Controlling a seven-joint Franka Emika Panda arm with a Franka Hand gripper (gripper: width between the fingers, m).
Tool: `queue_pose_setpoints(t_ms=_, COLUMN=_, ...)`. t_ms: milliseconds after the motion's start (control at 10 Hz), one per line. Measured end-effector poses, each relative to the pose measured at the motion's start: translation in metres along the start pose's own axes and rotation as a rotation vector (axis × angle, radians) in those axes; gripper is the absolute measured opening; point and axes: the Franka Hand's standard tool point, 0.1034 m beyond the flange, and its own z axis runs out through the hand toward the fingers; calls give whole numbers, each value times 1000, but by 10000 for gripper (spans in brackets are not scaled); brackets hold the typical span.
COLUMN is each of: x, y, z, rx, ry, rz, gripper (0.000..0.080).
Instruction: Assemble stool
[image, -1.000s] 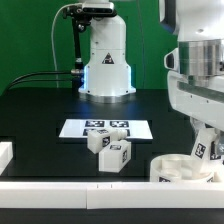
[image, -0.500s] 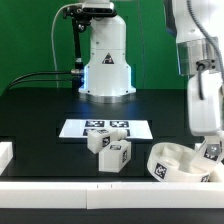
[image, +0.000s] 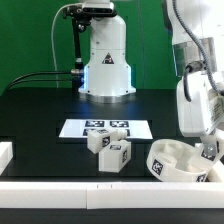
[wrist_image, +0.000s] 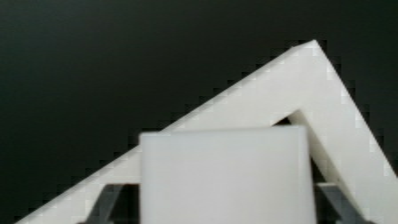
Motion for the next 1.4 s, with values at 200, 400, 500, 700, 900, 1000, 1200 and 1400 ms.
queue_pose_setpoints(t_ms=200, x=0, y=0, z=-1, rx=-5, ry=0, rz=-56, gripper=491)
queue_pose_setpoints(t_ms=400, x=-5, y=-4, z=-14, rx=-12, ry=-18, rz=-221, gripper=597)
queue_pose_setpoints(t_ms=500, x=-8, y=-7, z=-21, rx=-7, ry=-26, rz=-365, gripper=639)
queue_pose_setpoints(t_ms=700, x=-11, y=-4, z=-29, rx=-22, ry=-35, rz=-641, gripper=647)
queue_pose_setpoints(t_ms=900, x=-8, y=-4, z=-27, rx=-21, ry=-32, rz=-772, gripper=649)
queue_pose_setpoints(t_ms=1000, x=-8, y=-4, z=-27, rx=-20, ry=-32, rz=-849, gripper=649)
queue_pose_setpoints(t_ms=1200, x=-11, y=0, z=-30, rx=-50, ry=-18, rz=-1130, gripper=649)
queue_pose_setpoints(t_ms=1400, x=-10, y=4, z=-37, rx=-57, ry=0, rz=-1463, gripper=649)
